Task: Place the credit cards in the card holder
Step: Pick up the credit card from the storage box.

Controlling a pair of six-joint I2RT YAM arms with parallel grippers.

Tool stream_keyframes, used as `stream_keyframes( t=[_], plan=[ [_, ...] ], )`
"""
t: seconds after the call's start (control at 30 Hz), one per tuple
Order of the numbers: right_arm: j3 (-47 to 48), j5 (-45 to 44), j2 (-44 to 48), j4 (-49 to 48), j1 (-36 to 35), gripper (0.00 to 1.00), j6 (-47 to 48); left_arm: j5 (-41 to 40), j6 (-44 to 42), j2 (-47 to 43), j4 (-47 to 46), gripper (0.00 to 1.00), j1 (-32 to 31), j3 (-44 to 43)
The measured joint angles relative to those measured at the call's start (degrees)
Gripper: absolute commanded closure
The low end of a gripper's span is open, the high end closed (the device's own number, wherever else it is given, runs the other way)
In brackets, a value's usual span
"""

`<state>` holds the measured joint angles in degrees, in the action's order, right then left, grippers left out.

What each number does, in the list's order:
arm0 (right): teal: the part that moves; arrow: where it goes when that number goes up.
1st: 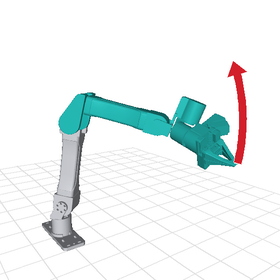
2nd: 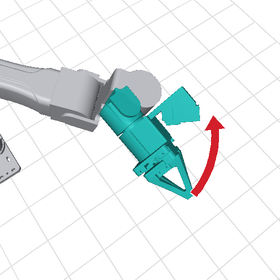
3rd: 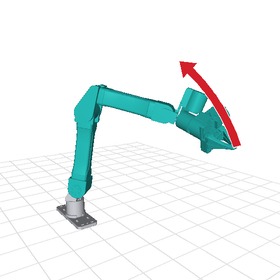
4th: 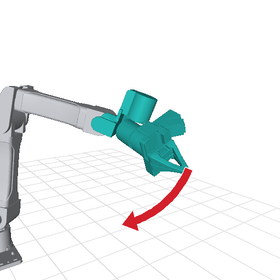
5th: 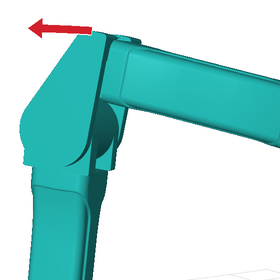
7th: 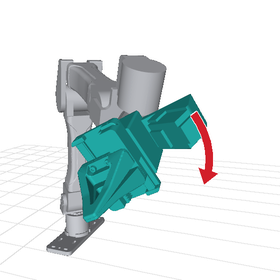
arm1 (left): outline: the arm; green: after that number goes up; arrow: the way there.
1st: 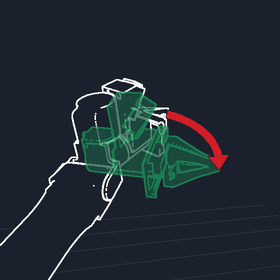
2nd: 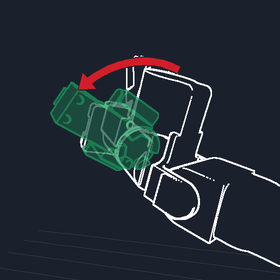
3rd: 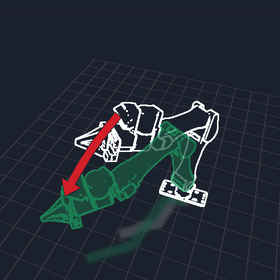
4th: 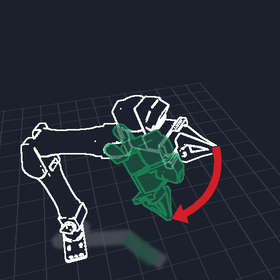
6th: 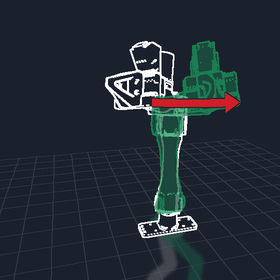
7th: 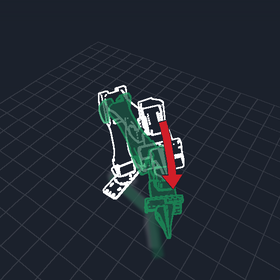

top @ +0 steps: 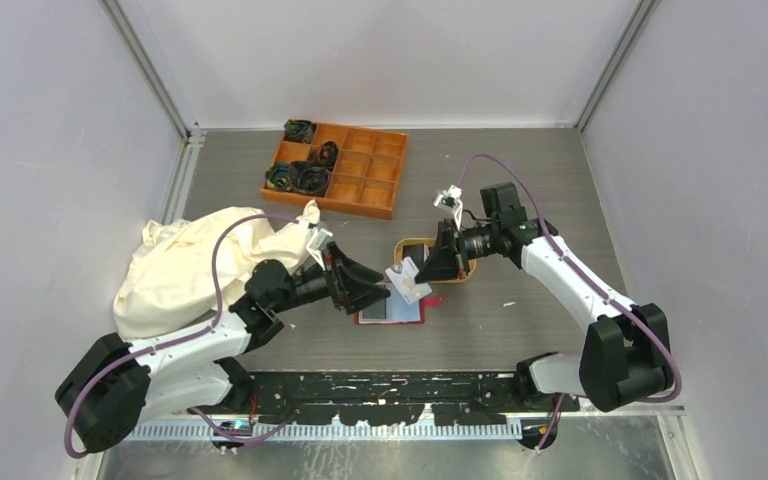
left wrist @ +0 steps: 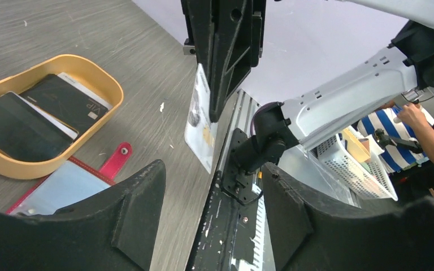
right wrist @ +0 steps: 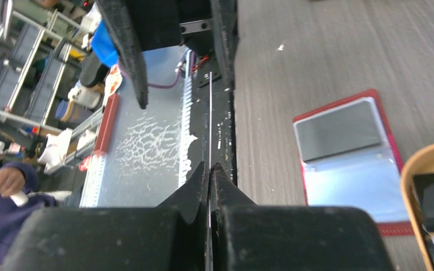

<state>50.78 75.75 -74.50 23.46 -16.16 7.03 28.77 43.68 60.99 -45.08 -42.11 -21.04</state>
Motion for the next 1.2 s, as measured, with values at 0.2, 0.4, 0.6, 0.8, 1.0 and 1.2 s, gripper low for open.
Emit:
stream_keyframes(
  t=[0.2,0.4,0.6,0.8,1.0,1.2],
  plan=[
    [2.58,3.02,-0.02,13.16,-1.84,0.99,17.05,-2.10,-1.01,-0.98,-2.75,0.46,-2.84,1.88],
    [2.67,2.91,-0.96,17.18,-3.23,0.99,22.49,-2.23,-1.31,0.74,-3.96,0.61,-4.81,1.88],
    [2.67,1.88,-2.21,18.32,-4.46,0.99,23.93,-1.70,-1.86,4.98,-4.11,0.76,-5.86,1.27],
    [2.67,-1.03,-2.43,18.43,-5.66,0.99,24.65,-1.01,-1.64,6.99,-4.17,0.99,-6.23,0.92],
    [2.67,-2.25,-2.51,18.51,-6.19,0.99,25.22,-1.29,-1.95,6.40,-4.44,0.75,-6.29,1.36],
    [2.67,-2.84,-3.17,18.62,-6.67,0.99,25.59,-1.25,-1.86,5.09,-5.05,0.89,-6.29,1.97]
  ],
)
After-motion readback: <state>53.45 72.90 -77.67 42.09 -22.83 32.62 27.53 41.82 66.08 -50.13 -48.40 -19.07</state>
